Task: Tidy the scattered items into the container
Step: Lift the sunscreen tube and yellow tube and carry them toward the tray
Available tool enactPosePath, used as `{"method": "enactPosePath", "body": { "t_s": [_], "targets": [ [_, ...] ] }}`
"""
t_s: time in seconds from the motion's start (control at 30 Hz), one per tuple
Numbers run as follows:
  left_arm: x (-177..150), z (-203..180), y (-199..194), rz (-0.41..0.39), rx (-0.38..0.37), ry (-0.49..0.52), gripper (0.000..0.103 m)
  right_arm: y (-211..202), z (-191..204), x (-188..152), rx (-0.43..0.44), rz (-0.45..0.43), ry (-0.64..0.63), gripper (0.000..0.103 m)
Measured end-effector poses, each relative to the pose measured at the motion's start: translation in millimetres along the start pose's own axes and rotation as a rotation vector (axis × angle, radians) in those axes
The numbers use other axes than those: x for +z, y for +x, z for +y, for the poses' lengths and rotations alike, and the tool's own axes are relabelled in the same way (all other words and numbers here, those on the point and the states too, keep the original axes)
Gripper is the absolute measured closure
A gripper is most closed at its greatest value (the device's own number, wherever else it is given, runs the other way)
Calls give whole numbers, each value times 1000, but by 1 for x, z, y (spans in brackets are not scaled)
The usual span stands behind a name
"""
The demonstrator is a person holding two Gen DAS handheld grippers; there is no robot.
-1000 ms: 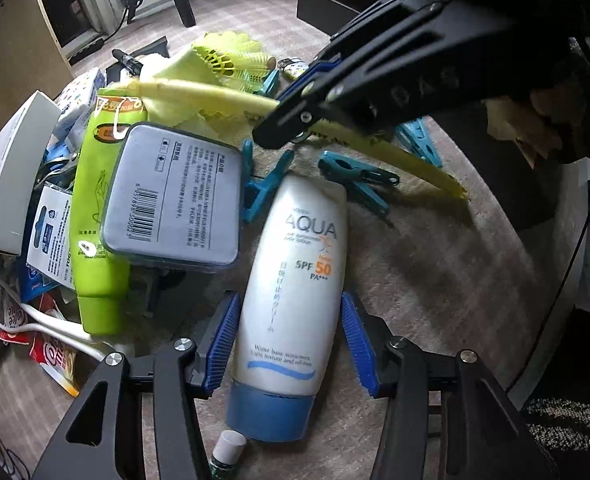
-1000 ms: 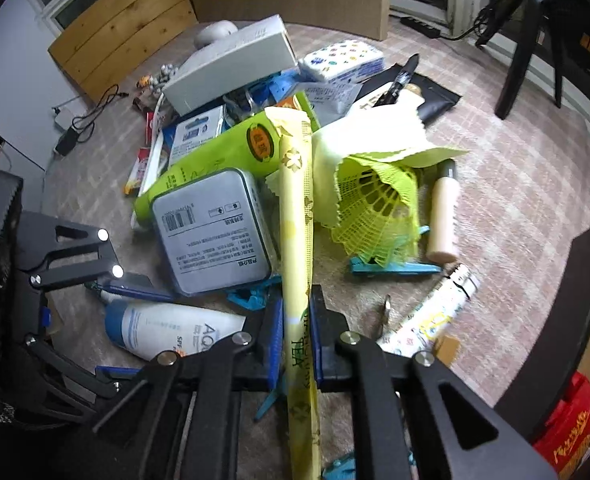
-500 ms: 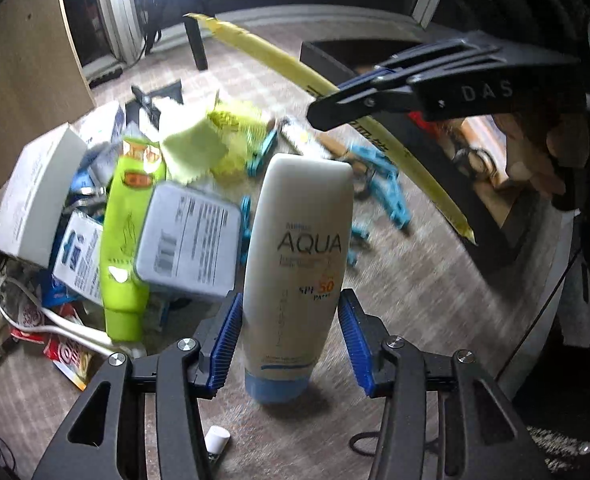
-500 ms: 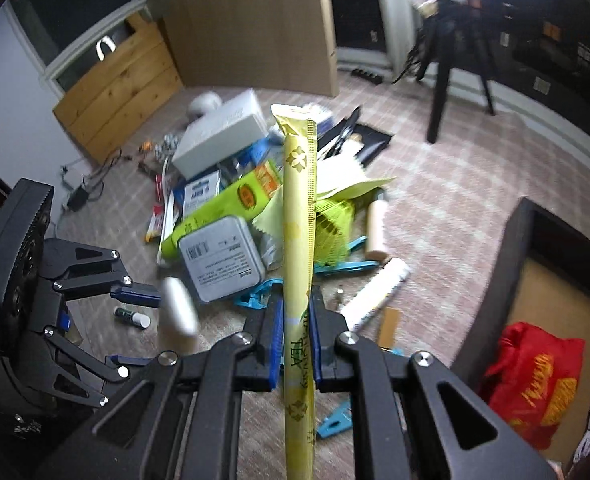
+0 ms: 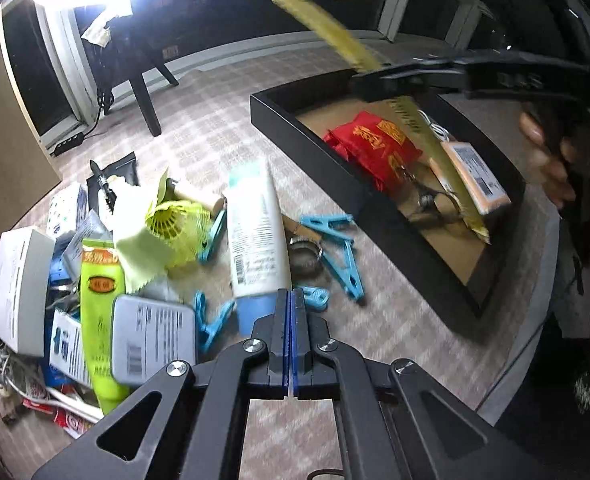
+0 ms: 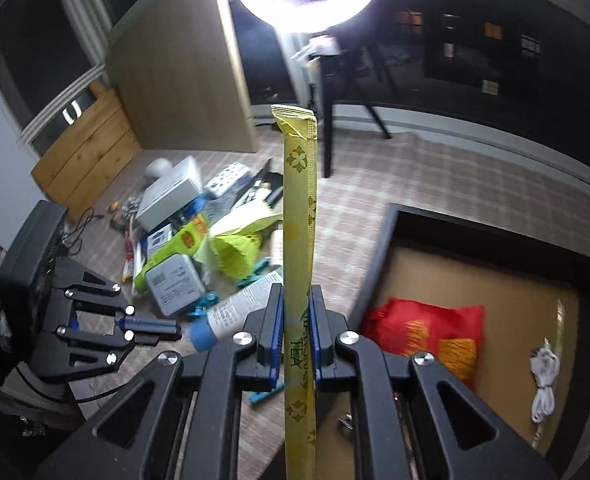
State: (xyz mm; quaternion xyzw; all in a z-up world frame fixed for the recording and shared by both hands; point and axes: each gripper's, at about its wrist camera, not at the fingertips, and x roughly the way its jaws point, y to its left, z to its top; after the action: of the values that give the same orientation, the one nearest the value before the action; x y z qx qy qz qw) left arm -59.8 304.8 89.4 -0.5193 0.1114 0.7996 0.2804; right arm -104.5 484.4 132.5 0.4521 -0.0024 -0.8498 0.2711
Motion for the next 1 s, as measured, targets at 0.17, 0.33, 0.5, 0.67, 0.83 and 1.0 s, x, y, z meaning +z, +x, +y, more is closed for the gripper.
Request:
{"method": "enactPosePath", "body": {
  "t_s": [0.17,0.33,0.5,0.67,0.83,1.0],
  "targets": [
    [16,1,20,29,28,-25,88,-6,-19,-7,-22,-2,45,92],
    [35,-1,44,64,80,-15,60,-9,-31,-10,-36,-2,67,92],
    [51,3,67,117,101,8,59,-12,-42,-12,-50,-4,87,92],
    [58,9,87,172,119,-17,56,-10,-50,-15,-55,-1,103,92],
    [59,12,97,181,121,-24,58,-10,-58,-17,-58,-1,122,92],
    [54,16,82,143,99,-55,59,-16,-70,-21,-69,-12,149,92]
  ]
}}
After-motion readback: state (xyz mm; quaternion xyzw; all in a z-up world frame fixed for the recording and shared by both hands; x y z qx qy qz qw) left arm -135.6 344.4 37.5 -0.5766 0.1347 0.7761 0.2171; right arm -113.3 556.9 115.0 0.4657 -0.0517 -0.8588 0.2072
